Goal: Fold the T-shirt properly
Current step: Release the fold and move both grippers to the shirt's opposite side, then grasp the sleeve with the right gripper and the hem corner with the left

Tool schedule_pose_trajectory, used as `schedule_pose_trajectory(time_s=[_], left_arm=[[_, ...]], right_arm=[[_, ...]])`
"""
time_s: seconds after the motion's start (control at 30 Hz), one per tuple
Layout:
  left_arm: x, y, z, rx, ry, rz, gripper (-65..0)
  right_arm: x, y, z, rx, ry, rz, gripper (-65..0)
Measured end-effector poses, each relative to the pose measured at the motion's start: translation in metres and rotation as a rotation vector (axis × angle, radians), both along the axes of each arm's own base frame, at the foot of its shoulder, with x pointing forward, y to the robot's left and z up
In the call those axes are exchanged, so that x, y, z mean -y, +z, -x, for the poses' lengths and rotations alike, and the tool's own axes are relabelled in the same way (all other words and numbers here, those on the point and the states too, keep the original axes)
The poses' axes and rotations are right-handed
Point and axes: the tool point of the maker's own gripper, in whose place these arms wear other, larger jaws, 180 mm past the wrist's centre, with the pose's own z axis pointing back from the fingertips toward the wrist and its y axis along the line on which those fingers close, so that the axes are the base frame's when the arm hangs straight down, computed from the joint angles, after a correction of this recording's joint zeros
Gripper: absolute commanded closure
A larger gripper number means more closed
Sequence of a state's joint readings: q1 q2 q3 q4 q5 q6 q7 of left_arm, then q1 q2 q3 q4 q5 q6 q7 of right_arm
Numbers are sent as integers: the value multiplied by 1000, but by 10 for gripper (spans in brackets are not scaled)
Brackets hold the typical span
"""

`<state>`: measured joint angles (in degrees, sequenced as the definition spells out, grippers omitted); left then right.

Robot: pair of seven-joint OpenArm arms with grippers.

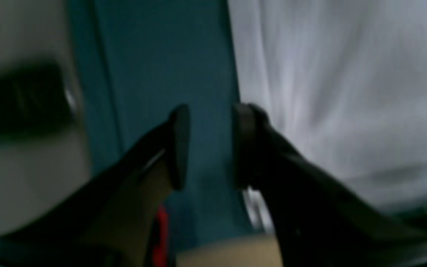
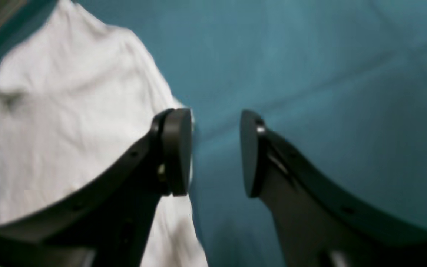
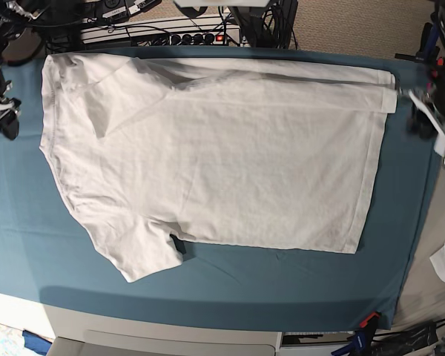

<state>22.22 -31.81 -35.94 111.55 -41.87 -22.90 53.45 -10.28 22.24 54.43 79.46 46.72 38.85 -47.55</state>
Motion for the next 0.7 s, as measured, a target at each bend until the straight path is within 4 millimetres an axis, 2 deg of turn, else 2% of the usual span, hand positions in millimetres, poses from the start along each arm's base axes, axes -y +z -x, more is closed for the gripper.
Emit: schedule_pose_trajectory(time_s=[0.1,0.23,0.3,0.47,0.6,0.7], left_arm=[[-8,30,-33,144,56,18,-204],[-2,42,-74,200,34,49,-204],[5,31,-94,186,14,63,-204],[21,-16,-144,48,-5,121,-204],[11,-22,-191,-5,58,182,-204],[1,-24,-218,-44,134,284,-204]], right_arm=[[-3,5,-15,22,9,5,-223],[-19,4,-42,4,73,36,-223],[-32,-1,-55,-21,121,65,-223],[-64,-16,-82,-95,241,157,-224],[-88,-23,-96,-99,294,165,-224],[-101,-27,-103,-86,305,148,-224]])
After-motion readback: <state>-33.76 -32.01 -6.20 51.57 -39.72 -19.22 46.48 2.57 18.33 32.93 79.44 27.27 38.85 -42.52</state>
